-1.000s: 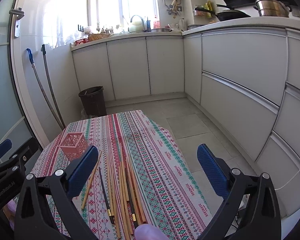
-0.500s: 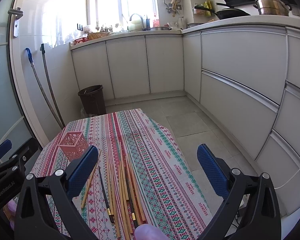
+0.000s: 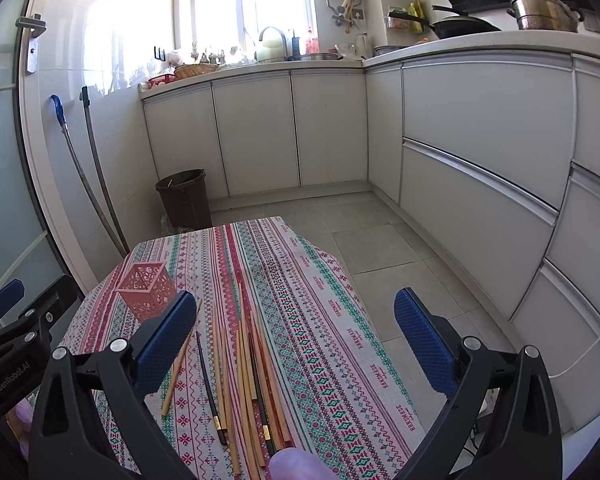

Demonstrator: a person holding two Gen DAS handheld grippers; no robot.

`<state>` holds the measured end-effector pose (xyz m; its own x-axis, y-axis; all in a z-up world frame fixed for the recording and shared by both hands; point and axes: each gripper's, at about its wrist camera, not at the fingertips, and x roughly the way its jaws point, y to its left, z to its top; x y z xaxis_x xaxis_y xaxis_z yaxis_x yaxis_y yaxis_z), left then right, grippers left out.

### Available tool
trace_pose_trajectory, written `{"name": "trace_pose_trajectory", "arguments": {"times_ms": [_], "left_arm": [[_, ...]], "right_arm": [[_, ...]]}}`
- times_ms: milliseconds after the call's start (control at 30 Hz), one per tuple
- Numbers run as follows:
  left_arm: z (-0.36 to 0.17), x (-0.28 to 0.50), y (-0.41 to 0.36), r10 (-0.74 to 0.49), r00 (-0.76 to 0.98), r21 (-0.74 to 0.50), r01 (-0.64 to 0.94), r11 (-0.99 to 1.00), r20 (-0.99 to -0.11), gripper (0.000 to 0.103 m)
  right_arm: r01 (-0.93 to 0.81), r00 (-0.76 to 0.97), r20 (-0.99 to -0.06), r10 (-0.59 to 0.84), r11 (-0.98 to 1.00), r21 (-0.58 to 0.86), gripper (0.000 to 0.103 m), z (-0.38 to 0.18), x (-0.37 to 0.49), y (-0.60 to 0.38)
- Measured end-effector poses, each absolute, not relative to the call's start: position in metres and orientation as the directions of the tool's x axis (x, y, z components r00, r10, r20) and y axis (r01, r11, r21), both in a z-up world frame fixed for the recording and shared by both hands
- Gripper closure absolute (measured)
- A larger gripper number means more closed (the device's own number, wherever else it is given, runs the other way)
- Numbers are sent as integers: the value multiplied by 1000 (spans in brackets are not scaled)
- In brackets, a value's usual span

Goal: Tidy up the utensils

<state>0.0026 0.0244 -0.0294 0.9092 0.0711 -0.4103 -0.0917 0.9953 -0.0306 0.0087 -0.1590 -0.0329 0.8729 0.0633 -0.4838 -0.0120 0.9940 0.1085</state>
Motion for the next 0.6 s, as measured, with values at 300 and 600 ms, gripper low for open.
{"name": "trace_pose_trajectory", "arguments": {"times_ms": [300,600], "left_arm": [[-29,3,25,71,909,-32,-93,995,-411,7],[-30,3,24,70,907,-32,-92,995,-414,7]], "right_arm": [[-11,872,-485,63,994,109,6,-34,10,-160],[-10,871,-488,62,994,107,6,-35,11,-161]]}}
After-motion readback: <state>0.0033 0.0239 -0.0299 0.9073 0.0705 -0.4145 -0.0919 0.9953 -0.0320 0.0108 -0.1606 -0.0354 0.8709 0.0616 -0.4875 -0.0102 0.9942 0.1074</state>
